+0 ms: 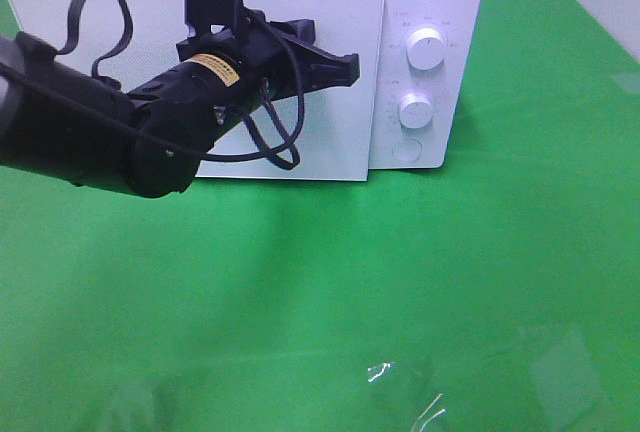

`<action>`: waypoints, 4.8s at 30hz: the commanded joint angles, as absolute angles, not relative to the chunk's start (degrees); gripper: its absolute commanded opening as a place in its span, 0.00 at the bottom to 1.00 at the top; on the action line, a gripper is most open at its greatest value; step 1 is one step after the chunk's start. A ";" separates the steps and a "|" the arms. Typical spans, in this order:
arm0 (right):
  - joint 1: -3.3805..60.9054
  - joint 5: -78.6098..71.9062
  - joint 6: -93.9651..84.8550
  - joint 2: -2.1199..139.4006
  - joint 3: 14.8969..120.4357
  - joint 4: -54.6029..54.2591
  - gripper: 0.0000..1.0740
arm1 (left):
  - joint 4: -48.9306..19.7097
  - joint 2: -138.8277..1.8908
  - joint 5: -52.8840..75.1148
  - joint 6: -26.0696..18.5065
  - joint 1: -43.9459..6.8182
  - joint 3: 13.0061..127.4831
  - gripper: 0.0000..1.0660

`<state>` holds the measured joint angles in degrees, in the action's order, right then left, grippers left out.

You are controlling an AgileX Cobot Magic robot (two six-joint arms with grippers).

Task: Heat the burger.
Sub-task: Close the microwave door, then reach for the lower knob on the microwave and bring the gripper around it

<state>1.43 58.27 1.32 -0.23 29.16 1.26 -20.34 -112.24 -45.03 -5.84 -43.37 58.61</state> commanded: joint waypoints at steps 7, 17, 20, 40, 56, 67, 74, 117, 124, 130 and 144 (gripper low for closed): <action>1.15 57.35 0.34 -1.66 29.11 1.15 0.69 | -22.12 -114.76 -43.09 -6.76 -40.45 64.92 0.00; 1.15 57.35 0.34 -1.66 29.11 1.15 0.69 | -22.46 -114.42 -39.19 -7.10 -34.78 67.32 0.00; 1.15 57.35 0.34 -1.66 29.11 1.15 0.69 | -22.12 -113.50 -34.89 -7.10 -35.52 67.21 0.00; 1.15 57.35 0.34 -1.66 29.11 1.15 0.68 | -21.20 -104.22 17.88 -7.22 -46.29 67.09 0.95; 1.15 57.35 0.34 -1.66 29.11 1.15 0.68 | -17.59 -96.89 51.68 -6.88 -46.29 67.21 0.96; 1.15 57.35 0.34 -1.66 29.11 1.15 0.68 | -15.64 -90.70 62.28 -2.29 -32.83 67.21 0.96; 1.15 57.35 0.34 -1.66 29.11 1.15 0.68 | -14.50 -87.20 68.35 -2.75 -21.20 67.09 0.96; 1.15 57.35 0.34 -1.66 29.11 1.15 0.68 | -7.73 -16.44 59.36 -4.87 -7.16 29.22 0.95; 1.15 57.35 0.34 -1.66 29.11 1.15 0.68 | -8.19 -7.96 59.36 -4.64 -7.16 29.22 0.94; 1.15 57.35 0.34 -1.66 29.11 1.15 0.68 | -8.14 -1.66 59.36 -4.70 -4.53 29.22 0.94; 1.15 57.35 0.34 -1.66 29.11 1.15 0.68 | -8.59 1.55 59.30 -4.70 -0.86 29.22 0.94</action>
<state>1.43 58.21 1.26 -0.23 29.11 1.26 -8.31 0.29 59.82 -4.93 -0.92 29.45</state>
